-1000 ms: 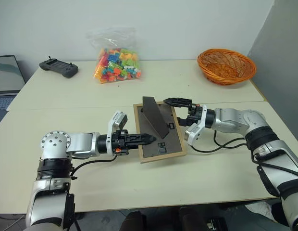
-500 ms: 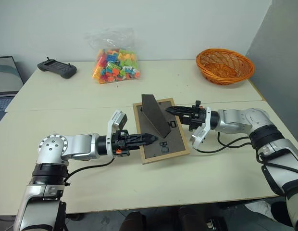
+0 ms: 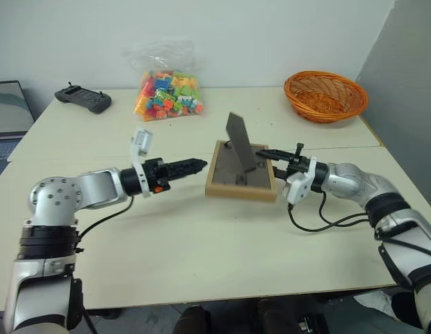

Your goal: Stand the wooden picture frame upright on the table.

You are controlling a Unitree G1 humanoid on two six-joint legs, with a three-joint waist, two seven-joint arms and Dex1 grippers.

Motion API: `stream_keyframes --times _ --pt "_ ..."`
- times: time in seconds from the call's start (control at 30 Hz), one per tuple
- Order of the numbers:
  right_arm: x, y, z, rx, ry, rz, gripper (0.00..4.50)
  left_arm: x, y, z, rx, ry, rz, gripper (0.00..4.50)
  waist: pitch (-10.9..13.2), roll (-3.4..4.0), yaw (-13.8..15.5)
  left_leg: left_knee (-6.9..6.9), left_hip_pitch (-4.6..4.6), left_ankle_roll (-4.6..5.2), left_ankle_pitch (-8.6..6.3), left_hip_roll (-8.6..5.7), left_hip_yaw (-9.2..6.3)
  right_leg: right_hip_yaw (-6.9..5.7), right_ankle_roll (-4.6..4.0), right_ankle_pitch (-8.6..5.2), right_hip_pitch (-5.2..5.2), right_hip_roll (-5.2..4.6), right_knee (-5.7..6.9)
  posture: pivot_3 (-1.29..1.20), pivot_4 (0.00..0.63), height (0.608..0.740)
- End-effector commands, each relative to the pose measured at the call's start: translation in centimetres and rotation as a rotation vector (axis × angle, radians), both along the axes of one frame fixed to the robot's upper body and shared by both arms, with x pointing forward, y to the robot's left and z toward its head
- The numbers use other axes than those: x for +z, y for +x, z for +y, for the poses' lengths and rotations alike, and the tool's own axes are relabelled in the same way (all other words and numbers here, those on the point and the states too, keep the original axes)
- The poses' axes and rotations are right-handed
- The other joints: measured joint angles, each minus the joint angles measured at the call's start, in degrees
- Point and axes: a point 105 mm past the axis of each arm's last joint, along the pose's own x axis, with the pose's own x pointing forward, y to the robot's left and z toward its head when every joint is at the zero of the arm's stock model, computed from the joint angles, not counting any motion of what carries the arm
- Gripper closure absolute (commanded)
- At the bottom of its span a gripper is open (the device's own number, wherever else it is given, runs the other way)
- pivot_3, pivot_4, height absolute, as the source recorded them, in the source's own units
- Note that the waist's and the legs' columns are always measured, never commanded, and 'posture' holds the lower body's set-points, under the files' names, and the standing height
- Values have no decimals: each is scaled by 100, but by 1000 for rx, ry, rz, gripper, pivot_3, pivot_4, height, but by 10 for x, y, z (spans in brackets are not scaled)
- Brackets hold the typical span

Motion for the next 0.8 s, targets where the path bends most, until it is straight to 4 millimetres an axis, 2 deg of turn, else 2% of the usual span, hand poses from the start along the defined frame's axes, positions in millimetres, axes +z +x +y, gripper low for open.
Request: stream_keyframes --times 0.03,0.13,0.27,0.43,0.6,0.77,0.8 --pt "26 9 18 76 257 411 3203 1 5 12 196 245 -171 0 4 7 -25 -1 1 0 0 1 0 1 -1 0 0 0 2 0 150 740" --pt "28 13 36 126 364 669 3203 2 -9 -1 184 275 -253 0 4 7 14 -6 -1 8 -5 1 -11 -10 -1 0 -2 0 1 0 150 740" --pt "23 19 56 145 426 901 3203 -13 -21 -15 180 385 -340 0 4 7 75 -6 -15 19 -12 -5 -11 -9 -2 1 -17 -4 4 0 150 740" --pt "-5 25 65 86 404 1086 3203 -33 -31 -23 149 448 -368 0 4 7 150 -7 -15 20 -13 -14 -11 -10 -2 1 -17 -8 7 0 150 740" --pt "-41 22 66 16 265 1100 3203 -31 -27 -17 195 437 -405 0 4 7 210 -5 -25 24 -15 -16 -10 -14 -2 3 -24 -9 7 0 150 740" --pt "-52 21 64 2 274 1152 3203 -38 -29 -18 171 443 -410 0 4 7 189 -6 -20 24 -15 -14 -9 -13 -2 3 -22 -7 8 0 150 740" --pt "-52 21 63 2 279 1158 2855 -38 -29 -18 168 444 -412 0 4 7 189 -7 -20 24 -15 -14 -9 -13 -2 3 -22 -7 8 0 150 740"
